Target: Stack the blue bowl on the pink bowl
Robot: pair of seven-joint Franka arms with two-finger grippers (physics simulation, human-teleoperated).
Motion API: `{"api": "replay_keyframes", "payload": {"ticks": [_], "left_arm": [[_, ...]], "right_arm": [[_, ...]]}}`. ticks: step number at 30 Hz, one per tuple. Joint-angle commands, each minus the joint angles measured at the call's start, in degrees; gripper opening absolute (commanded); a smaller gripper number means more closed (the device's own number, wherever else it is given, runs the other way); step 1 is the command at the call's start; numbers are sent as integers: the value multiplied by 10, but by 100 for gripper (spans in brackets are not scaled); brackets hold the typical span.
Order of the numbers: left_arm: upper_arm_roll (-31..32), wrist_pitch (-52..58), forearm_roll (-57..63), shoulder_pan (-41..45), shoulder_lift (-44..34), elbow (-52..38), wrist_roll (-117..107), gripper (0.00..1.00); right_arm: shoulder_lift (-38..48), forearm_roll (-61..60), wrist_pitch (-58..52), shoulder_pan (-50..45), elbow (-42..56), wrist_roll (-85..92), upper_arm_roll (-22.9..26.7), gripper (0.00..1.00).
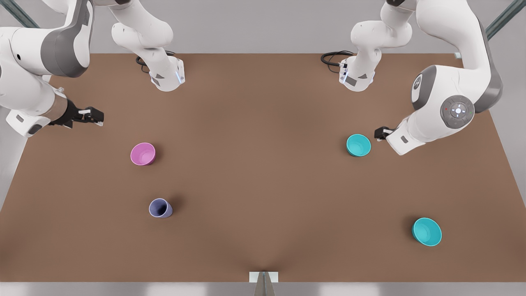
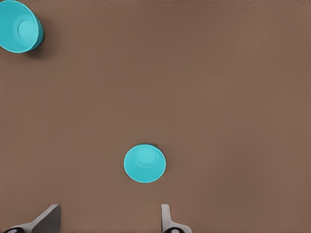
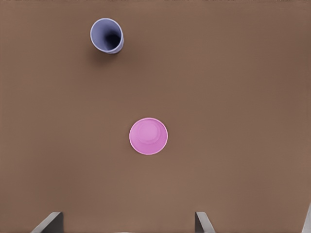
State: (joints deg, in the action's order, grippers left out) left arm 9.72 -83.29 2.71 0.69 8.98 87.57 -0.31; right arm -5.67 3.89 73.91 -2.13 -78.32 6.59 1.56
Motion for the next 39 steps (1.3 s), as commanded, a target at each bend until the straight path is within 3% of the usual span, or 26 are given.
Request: {"api": "replay_keyframes", "payload": {"ticks": [1, 5, 9, 13, 16, 24, 39], "left_arm": [[0, -12, 0, 0, 0, 0, -1, 100], [0, -12, 0, -1, 0, 0, 0, 100], [0, -11, -1, -15, 17, 1, -1, 100], [0, -4, -4, -32, 13, -9, -1, 100], [1, 11, -5, -30, 16, -13, -2, 100], [1, 23, -20, -37, 26, -14, 0, 100], [1, 22, -17, -35, 25, -14, 1, 100]], "right_arm": [[0, 0, 11, 0, 0, 22, 0, 100], [-54, -56, 21, 27, -16, 16, 5, 100], [-85, -26, 135, 23, -89, -14, 1, 100], [-26, -34, 274, 68, -285, -4, 6, 100], [-36, -49, 370, 78, -350, -4, 6, 100], [-123, -49, 445, 84, -378, -5, 6, 100], [-186, -58, 475, 111, -418, 4, 5, 100]]}}
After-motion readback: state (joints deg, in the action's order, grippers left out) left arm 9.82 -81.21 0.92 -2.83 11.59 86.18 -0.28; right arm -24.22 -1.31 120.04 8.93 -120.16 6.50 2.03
